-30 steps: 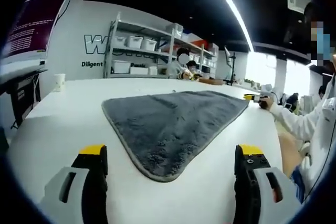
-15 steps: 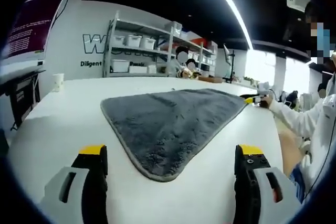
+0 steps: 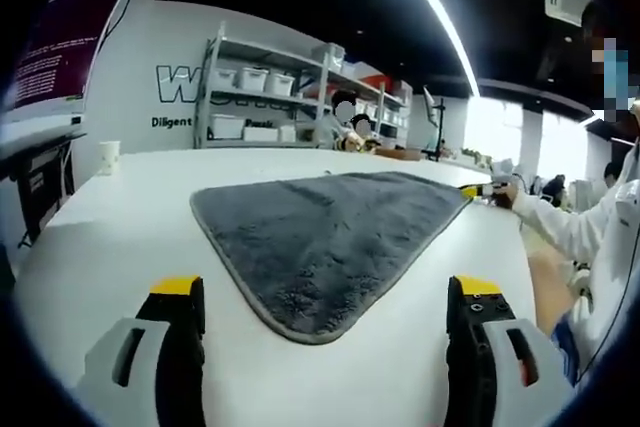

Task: Open the folded towel by lifting each exposed corner and separating the folded layers until the towel lies flat within the target outline without major curled edges

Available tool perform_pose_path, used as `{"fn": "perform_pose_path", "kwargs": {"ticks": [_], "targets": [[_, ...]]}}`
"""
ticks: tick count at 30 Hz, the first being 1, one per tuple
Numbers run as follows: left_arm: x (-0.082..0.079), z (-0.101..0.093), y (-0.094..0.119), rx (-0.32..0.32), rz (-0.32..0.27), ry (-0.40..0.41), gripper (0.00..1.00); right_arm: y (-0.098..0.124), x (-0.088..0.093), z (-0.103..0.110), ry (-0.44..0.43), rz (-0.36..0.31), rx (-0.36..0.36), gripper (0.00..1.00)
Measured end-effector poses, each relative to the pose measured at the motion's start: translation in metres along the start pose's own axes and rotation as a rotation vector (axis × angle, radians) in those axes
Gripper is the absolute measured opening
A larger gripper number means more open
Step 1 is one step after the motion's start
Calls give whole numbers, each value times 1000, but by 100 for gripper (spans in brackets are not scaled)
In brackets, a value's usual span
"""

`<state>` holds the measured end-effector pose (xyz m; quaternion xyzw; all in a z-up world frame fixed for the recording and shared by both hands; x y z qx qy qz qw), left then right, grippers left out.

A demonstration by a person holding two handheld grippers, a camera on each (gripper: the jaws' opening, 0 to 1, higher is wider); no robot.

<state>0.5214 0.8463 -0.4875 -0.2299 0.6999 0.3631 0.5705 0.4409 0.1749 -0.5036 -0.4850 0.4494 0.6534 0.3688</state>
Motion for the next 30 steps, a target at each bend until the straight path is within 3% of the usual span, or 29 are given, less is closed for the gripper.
{"fn": "perform_pose_path", "kwargs": {"ticks": [8, 13, 18, 20, 23, 30], "targets": [[-2, 1, 3, -10, -33, 16, 99, 3, -1, 2, -30, -35, 11, 74], [-3, 1, 4, -9, -45, 20, 99, 2, -2, 3, -55, -52, -16, 79], [-4, 3, 5, -14, -56, 20, 99, 6, -4, 8, -16, -56, -36, 75], [-5, 5, 5, -13, -63, 24, 99, 8, -9, 7, 42, -94, -29, 83], [-5, 5, 5, -11, -66, 31, 99, 11, -11, 5, 62, -114, -36, 98], [-6, 3, 6, -29, -75, 22, 99, 17, -14, -2, 75, -136, -20, 99]]}}
Point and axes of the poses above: the point that each gripper's makers call its tool centre point, and the gripper's own axes: y roughly backward along the fingers, z roughly to its left, x roughly out of its underside, the point moved 8 cm from there along y, roughly backward along the fingers, and after that the axes turned 10 degrees about -x, right-handed, at the moved point
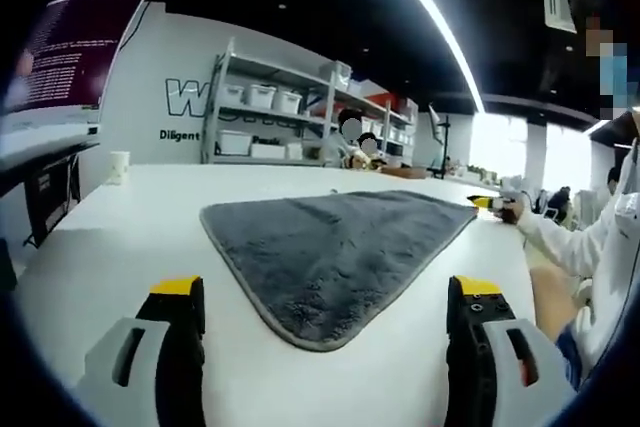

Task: Open the folded towel by lifting each exposed corner and separating the folded layers until the towel lies flat within the target outline without major curled edges

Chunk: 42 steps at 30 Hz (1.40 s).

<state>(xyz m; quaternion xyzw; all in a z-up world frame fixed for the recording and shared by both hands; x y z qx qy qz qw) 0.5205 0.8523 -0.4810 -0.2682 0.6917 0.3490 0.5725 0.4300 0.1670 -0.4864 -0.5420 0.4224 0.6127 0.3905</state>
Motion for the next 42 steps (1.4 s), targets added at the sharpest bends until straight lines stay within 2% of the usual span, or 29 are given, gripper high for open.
{"fn": "perform_pose_path", "kwargs": {"ticks": [8, 12, 16, 25, 34, 42], "targets": [[2, 0, -3, -53, 40, -69, 100, 3, 2, -2, 44, 21, 32, 99], [6, -3, -7, -56, 87, -115, 100, 4, 3, -1, 56, 29, 16, 99], [7, -2, -7, -67, 110, -133, 100, 4, 5, 0, 64, 44, 0, 99], [9, -1, -7, -75, 129, -140, 100, -1, 16, 2, 17, 129, -29, 99], [10, -1, -6, -84, 137, -138, 100, 2, 17, 4, 6, 131, -33, 99], [11, 0, -6, -92, 141, -137, 100, 7, 18, 5, 32, 148, 15, 99]]}}
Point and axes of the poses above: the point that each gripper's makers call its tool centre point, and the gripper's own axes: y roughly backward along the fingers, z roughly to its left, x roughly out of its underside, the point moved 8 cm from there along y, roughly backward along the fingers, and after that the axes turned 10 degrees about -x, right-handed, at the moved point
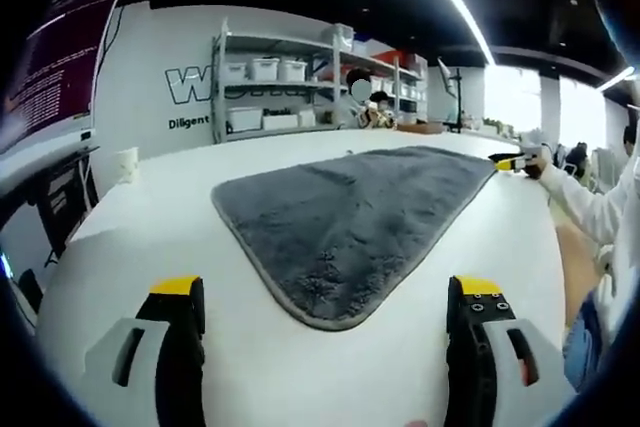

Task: Open the folded towel by lifting each exposed corner and separating the folded layers until the towel lies flat within the target outline without major curled edges

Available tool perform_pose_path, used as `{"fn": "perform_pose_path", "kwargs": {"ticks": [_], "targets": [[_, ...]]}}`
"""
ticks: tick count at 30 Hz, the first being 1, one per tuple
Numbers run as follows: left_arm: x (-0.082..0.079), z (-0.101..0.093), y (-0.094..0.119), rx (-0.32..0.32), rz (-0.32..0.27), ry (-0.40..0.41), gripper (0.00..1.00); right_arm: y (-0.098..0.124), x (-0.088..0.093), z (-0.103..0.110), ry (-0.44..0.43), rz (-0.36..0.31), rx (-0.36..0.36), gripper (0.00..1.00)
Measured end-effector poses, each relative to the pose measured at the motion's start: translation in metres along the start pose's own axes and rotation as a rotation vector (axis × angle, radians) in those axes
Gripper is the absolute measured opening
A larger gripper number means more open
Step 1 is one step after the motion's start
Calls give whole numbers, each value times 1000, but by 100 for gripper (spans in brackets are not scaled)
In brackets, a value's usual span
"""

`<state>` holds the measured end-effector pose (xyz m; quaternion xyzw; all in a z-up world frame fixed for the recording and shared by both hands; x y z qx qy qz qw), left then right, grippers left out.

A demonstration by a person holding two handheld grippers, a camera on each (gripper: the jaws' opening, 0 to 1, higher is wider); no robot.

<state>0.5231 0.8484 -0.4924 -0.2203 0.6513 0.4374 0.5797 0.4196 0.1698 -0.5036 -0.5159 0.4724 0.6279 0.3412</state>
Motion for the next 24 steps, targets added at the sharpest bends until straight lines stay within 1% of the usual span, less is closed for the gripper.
{"fn": "perform_pose_path", "kwargs": {"ticks": [4, 9, 17, 24], "targets": [[1, 2, 0, -12, 7, -5, 100, 2, 2, 2, 15, 16, 33, 99], [1, 2, -1, -12, 13, -5, 100, 3, 1, -2, 7, 13, 59, 99], [2, 0, -1, -12, 17, -5, 100, 5, 2, -5, -1, 11, 82, 99], [2, -1, -1, -10, 18, -6, 100, 4, 2, -5, -8, 15, 85, 99]]}}
Point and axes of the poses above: the point that each gripper's makers call its tool centre point, and the gripper's own axes: y roughly backward along the fingers, z roughly to its left, x roughly out of its underside, the point moved 8 cm from there along y, roughly backward along the fingers, and after that the axes turned 10 degrees about -x, right-handed, at the moved point
